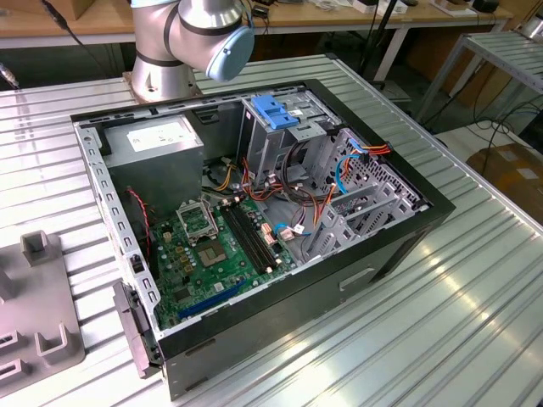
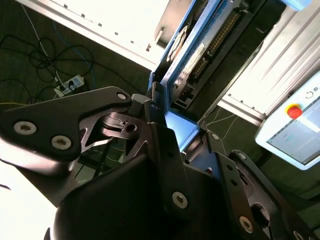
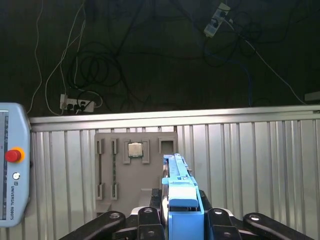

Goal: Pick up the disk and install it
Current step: 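Pick up the disk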

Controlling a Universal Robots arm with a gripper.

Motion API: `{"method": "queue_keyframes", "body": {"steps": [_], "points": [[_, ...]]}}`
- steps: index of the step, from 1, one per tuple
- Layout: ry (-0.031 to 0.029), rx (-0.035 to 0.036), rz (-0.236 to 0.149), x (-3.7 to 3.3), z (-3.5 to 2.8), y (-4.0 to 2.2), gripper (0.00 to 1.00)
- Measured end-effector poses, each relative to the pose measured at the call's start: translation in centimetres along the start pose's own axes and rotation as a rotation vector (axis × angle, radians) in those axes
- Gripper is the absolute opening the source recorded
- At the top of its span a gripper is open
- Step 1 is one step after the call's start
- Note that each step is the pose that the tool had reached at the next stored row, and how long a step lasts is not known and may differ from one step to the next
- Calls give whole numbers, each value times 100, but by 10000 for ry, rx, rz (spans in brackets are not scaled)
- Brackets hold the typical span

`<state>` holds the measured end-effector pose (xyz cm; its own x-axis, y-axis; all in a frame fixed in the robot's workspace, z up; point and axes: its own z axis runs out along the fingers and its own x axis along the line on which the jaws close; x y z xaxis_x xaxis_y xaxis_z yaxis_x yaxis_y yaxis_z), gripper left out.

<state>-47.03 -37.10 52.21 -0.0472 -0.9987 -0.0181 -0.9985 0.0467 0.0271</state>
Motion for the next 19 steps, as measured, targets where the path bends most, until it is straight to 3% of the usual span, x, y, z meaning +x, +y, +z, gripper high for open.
{"method": "queue_keyframes", "body": {"steps": [19], "points": [[0,-1,0,-6,-4,-131,37]]}}
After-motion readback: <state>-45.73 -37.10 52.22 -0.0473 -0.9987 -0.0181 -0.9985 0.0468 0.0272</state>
